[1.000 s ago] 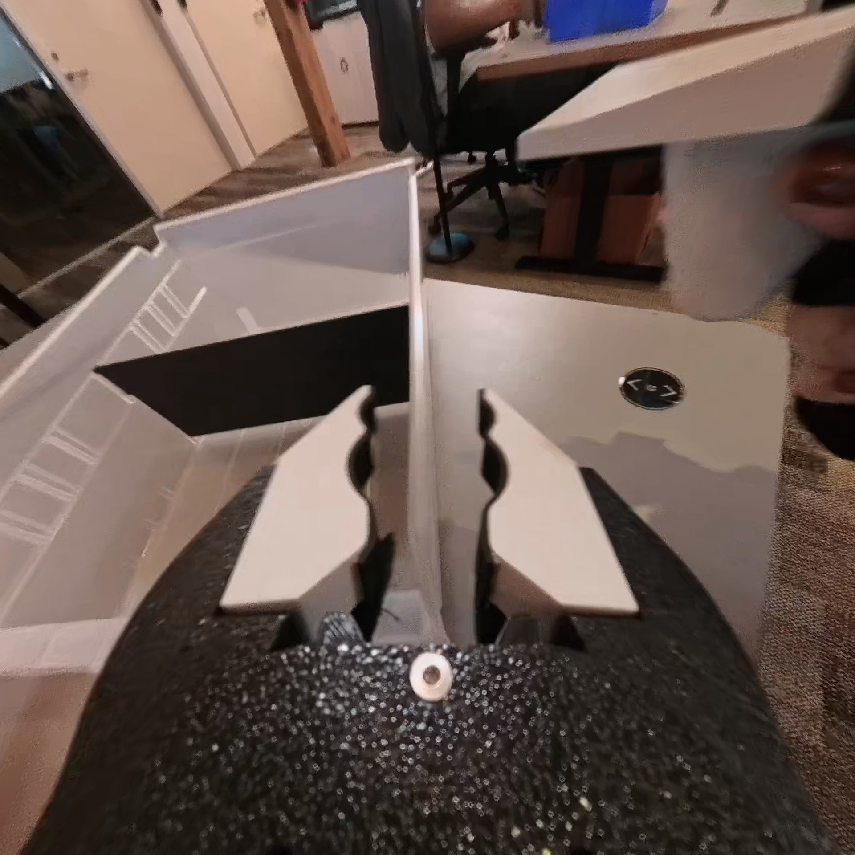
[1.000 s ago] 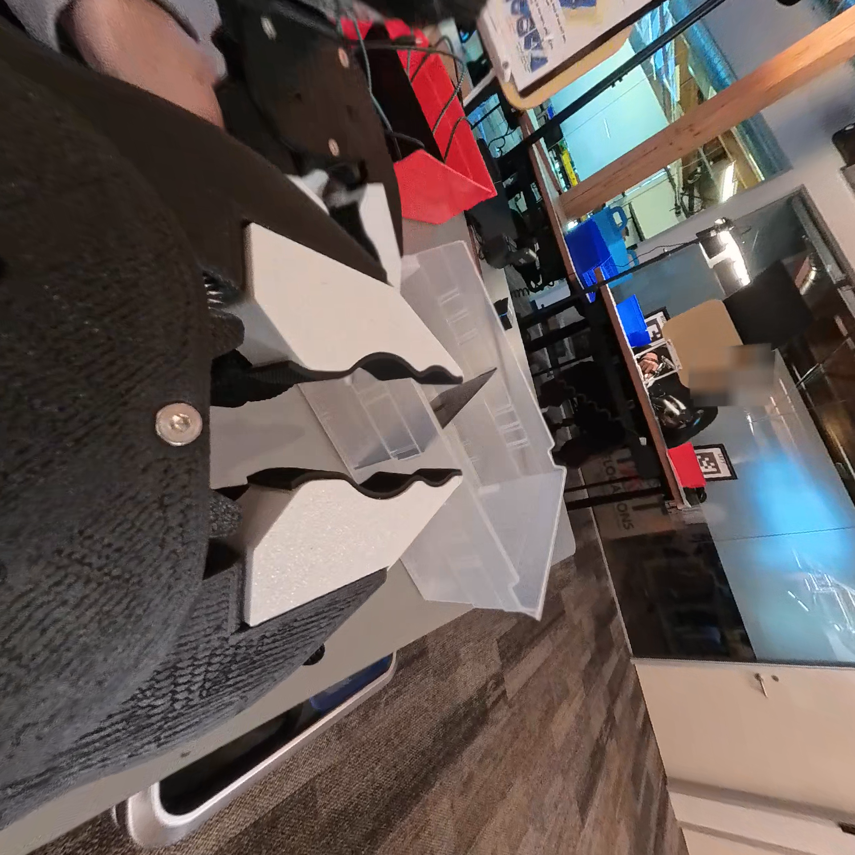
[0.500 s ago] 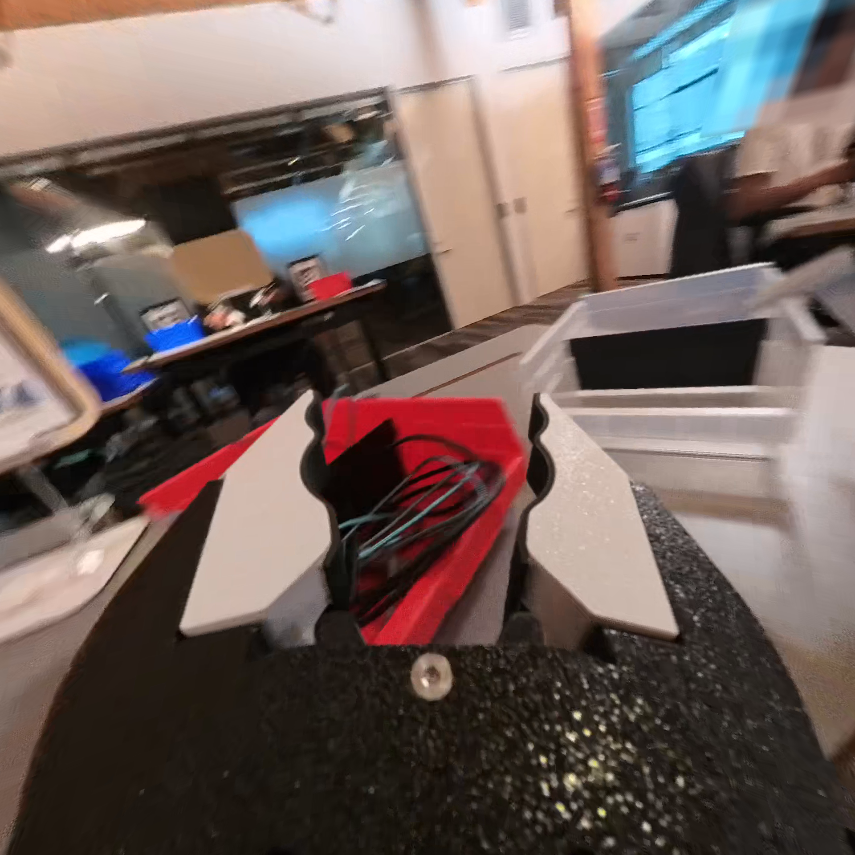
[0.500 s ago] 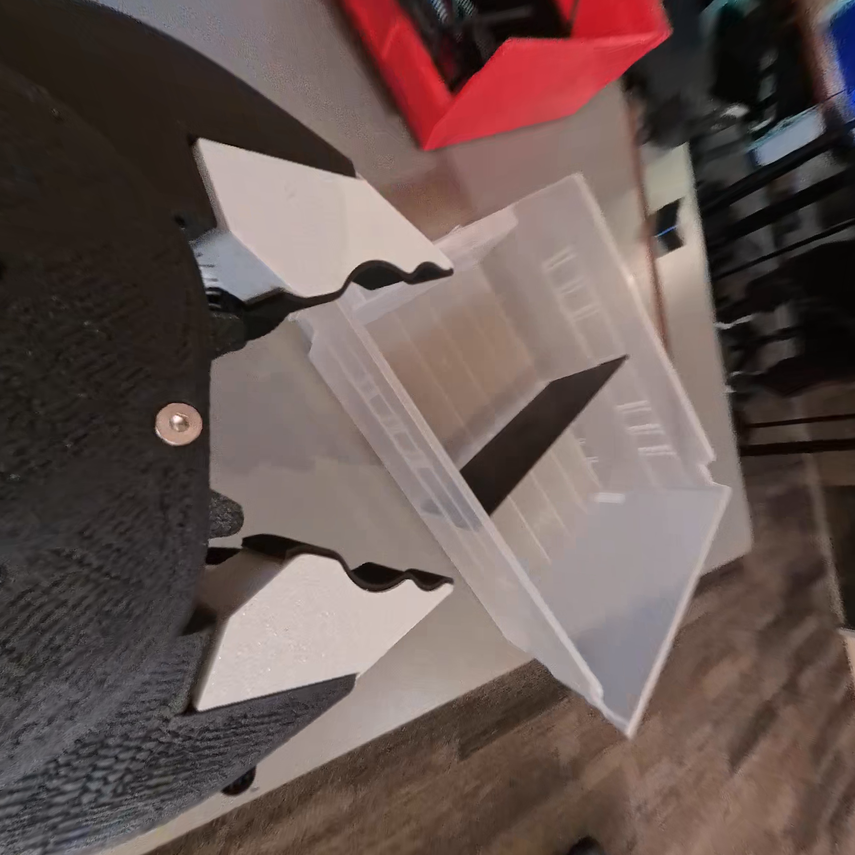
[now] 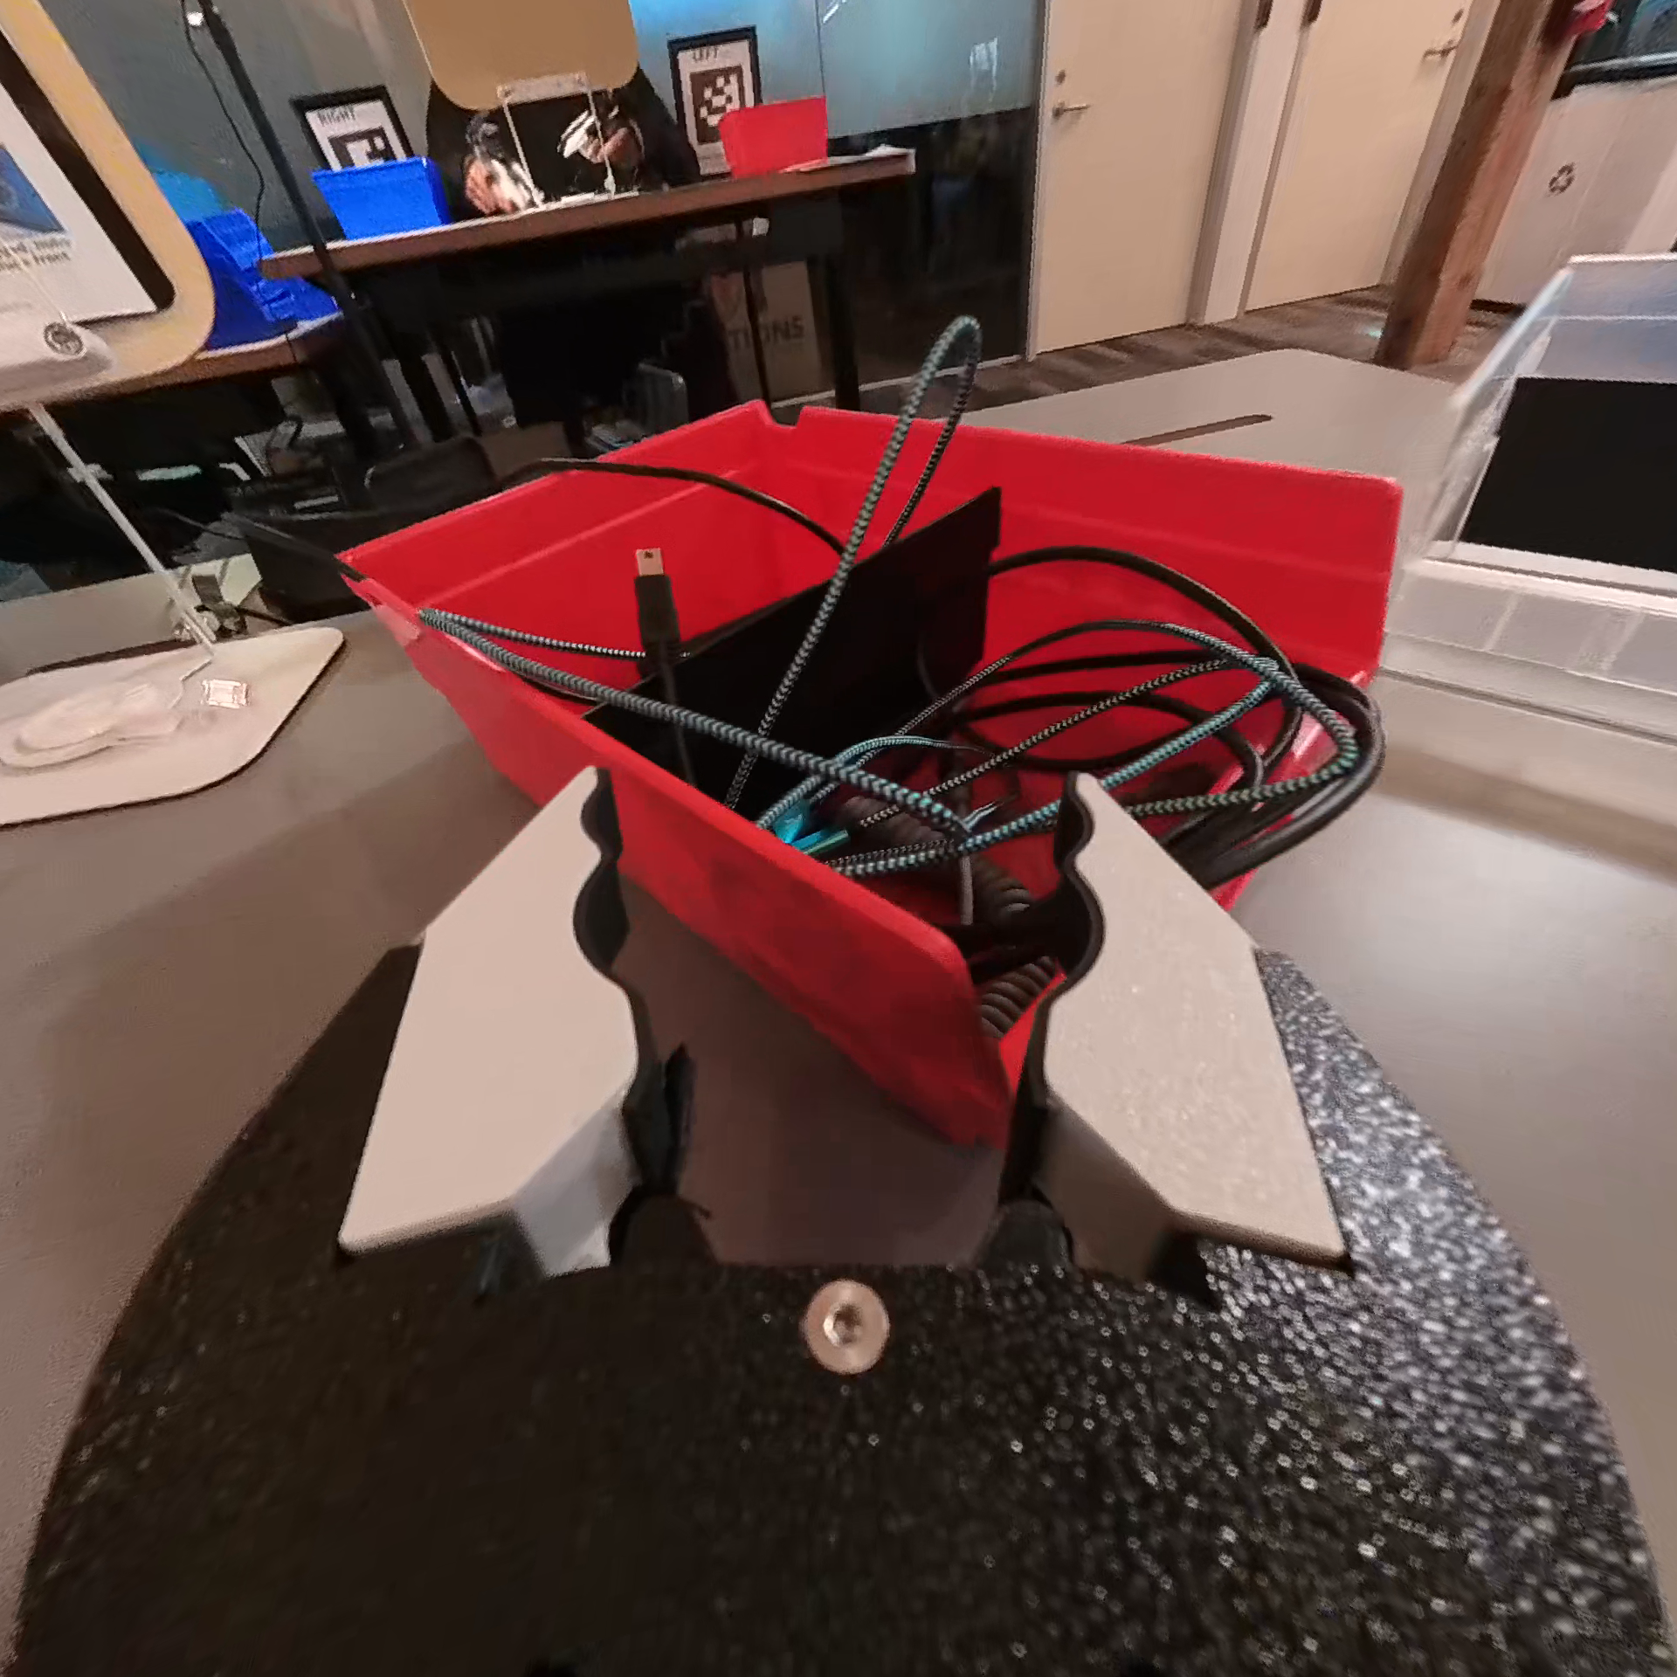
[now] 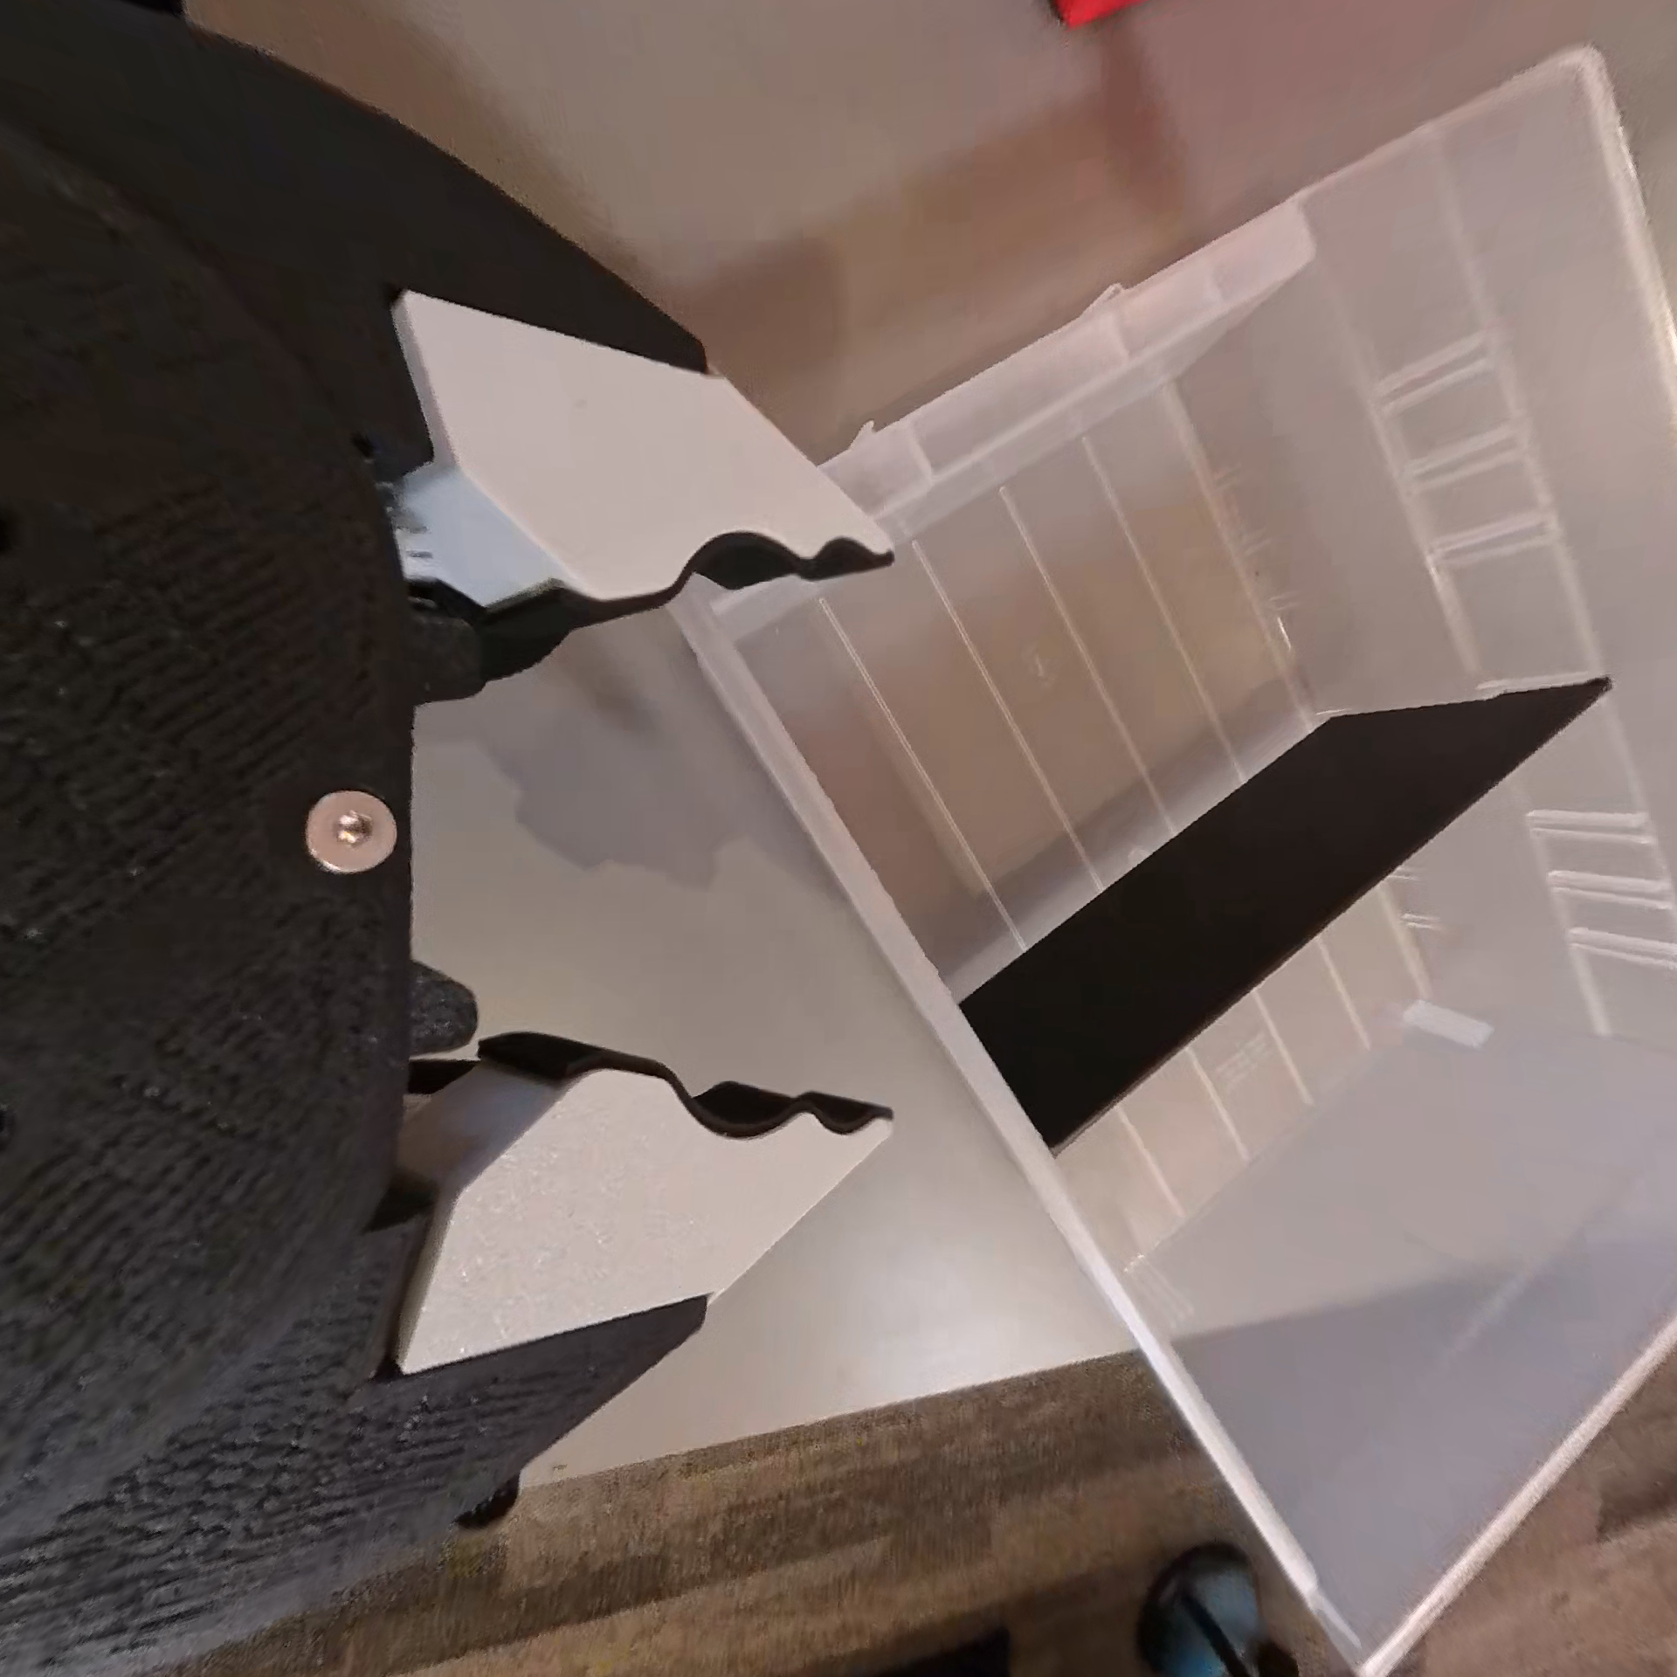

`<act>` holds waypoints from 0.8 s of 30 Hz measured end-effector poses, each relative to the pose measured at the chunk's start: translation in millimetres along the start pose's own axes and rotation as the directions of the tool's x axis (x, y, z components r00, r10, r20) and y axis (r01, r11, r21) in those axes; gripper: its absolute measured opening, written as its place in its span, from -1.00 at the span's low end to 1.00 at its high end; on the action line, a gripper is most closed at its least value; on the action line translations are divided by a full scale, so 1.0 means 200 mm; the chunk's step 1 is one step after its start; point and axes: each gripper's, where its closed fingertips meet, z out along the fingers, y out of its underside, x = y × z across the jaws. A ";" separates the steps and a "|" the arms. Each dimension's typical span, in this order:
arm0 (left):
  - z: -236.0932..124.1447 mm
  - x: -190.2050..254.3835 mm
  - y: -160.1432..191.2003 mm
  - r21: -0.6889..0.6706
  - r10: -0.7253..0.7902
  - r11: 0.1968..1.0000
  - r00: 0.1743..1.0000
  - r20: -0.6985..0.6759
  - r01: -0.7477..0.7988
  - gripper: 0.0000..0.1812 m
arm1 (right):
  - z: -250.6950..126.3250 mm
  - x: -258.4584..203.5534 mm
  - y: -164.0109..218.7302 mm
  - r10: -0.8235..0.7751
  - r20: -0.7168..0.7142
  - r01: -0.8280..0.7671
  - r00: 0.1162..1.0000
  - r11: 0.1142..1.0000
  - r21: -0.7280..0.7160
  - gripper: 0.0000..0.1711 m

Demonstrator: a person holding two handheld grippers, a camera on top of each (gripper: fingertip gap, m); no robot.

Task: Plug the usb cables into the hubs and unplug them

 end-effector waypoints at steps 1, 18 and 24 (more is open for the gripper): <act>0.00 -0.01 0.01 -0.006 -0.010 1.000 1.000 0.004 0.011 0.04 | -0.01 0.02 0.01 0.001 -0.007 -0.001 1.000 1.000 -0.007 0.29; -0.12 -0.39 0.10 -0.097 0.110 0.991 0.979 0.170 -0.094 -0.07 | -0.16 0.52 0.17 0.200 -0.139 -0.199 0.970 0.980 0.023 -0.16; -0.05 -0.50 0.19 -0.204 0.024 0.979 0.994 0.110 -0.001 -0.39 | -0.14 0.46 0.15 0.175 -0.058 -0.173 0.983 0.984 0.039 -0.54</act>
